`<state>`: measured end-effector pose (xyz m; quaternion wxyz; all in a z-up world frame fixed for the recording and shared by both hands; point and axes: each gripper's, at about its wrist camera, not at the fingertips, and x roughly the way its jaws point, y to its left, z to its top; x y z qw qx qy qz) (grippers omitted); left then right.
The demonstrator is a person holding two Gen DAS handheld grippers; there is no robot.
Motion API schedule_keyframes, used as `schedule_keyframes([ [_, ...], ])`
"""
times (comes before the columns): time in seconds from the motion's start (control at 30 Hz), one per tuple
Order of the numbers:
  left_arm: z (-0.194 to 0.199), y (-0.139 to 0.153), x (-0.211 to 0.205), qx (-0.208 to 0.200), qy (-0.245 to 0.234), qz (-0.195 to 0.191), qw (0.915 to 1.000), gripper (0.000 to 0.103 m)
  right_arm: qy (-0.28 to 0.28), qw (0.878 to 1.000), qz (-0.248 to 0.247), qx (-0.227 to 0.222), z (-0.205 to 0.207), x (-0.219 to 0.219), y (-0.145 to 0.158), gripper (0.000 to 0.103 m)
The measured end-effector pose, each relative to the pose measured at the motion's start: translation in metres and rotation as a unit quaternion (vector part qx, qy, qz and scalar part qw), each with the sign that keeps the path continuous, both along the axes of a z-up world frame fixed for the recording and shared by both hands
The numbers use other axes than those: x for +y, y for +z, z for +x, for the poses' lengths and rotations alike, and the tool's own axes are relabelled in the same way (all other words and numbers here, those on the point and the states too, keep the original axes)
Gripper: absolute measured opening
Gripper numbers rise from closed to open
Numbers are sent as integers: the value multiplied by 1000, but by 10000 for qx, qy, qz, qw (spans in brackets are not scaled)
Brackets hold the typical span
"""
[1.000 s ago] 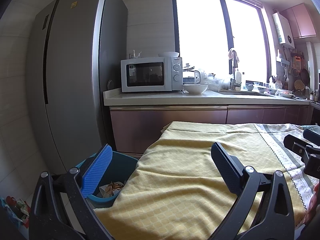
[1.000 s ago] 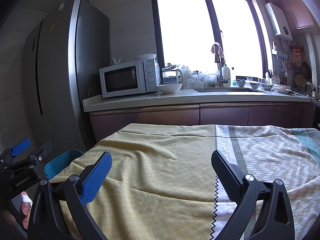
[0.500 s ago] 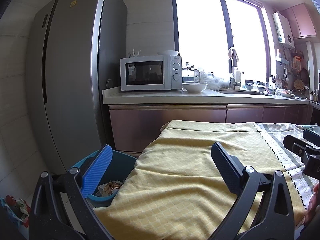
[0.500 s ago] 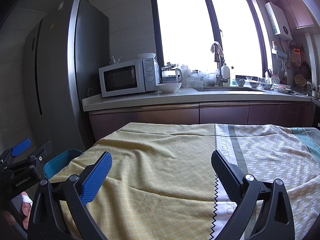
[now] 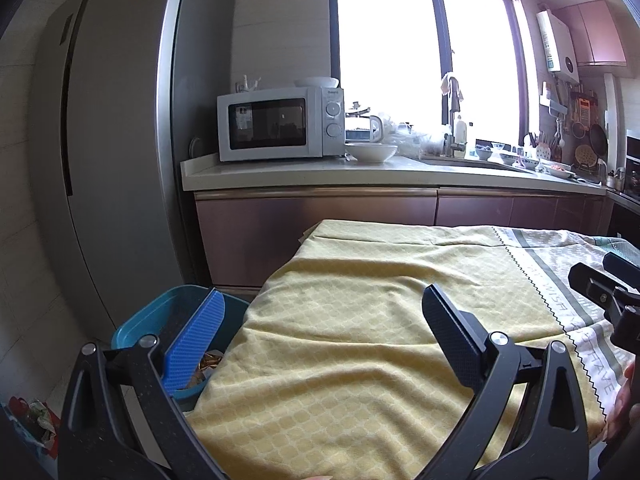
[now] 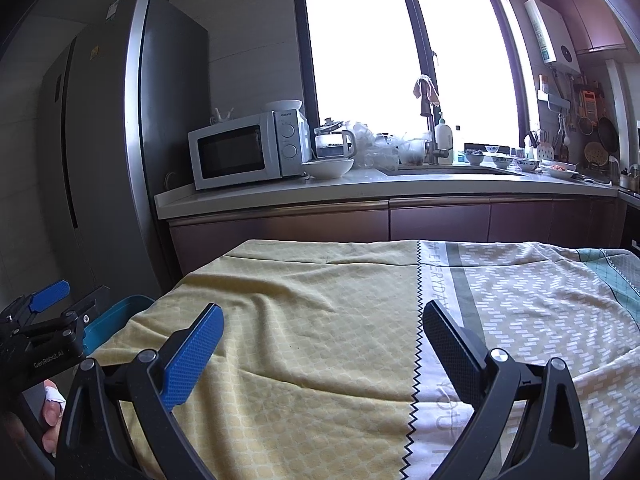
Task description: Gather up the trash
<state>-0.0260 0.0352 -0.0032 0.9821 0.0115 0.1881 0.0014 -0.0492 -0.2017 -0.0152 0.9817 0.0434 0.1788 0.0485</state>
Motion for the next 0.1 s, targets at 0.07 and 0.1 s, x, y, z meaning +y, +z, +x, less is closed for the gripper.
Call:
schedule_keyframes([
  [0.07, 17, -2, -1, 275, -92, -57, 9996, 97, -69, 9999, -20, 95, 4, -9, -1, 96],
  [0.1, 28, -4, -2, 439, -149, -108, 9989, 97, -121, 9998, -34, 152, 6, -13, -2, 96],
])
